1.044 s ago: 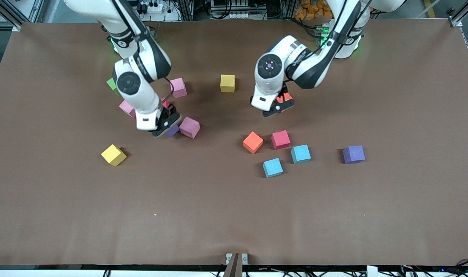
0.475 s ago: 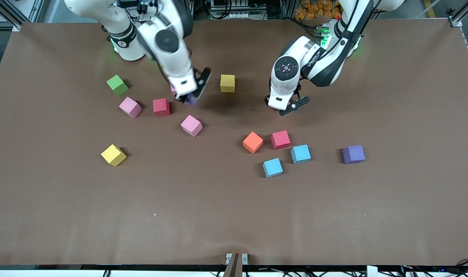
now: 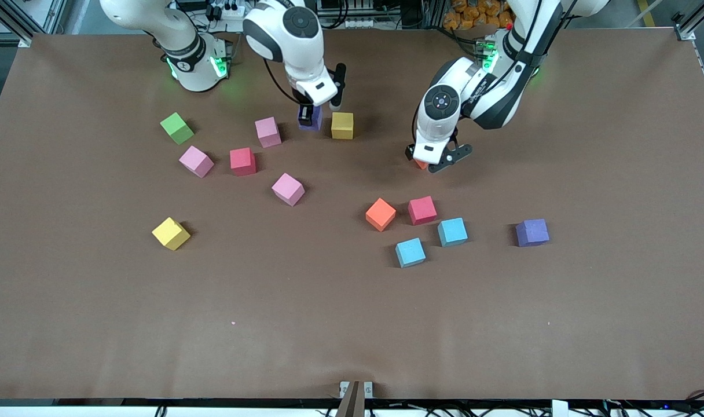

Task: Form number 2 with 11 blocks

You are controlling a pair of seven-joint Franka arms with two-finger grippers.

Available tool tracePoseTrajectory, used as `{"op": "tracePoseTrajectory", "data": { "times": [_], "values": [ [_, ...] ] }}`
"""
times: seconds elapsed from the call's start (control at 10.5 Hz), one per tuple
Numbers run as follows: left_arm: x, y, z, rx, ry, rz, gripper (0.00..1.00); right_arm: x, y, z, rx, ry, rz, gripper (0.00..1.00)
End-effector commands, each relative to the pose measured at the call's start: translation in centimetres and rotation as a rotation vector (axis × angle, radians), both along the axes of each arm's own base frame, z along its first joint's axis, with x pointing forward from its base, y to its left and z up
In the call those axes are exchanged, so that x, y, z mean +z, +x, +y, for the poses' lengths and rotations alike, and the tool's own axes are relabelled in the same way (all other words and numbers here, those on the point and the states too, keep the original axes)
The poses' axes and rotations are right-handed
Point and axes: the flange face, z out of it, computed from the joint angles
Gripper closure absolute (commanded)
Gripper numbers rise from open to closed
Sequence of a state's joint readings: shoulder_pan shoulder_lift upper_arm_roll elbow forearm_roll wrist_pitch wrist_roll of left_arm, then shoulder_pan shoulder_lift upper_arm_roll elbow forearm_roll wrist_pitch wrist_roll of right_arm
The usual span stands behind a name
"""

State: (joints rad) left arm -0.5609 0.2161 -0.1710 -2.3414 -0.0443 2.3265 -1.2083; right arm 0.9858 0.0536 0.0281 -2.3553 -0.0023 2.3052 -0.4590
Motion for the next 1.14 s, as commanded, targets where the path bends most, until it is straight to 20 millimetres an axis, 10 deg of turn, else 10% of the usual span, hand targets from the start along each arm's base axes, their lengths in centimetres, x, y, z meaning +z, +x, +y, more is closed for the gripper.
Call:
{"op": "tracePoseTrajectory", "data": {
  "times": [0.0,0.66,0.95,1.04],
  "values": [
    [-0.1,-0.4,-0.1,0.058,-0.010,-0.012,0.00,-1.8,-1.0,-0.2,0.040,0.011,-0.018,0.92],
    [-3.0,-1.3,0.0,0.082,-0.036,-0.008,0.06,-6.9,-2.6,0.8,0.044,0.046,-0.035,0.92],
    [-3.4,-2.3,-0.9,0.171,-0.018,-0.008,0.96,-7.5,-3.2,1.1,0.039,0.044,-0.033,0.92],
    [-3.4,-2.5,-1.2,0.198,-0.014,-0.012,1.00,-7.9,-3.3,1.1,0.040,0.041,-0.032,0.92]
  ]
}}
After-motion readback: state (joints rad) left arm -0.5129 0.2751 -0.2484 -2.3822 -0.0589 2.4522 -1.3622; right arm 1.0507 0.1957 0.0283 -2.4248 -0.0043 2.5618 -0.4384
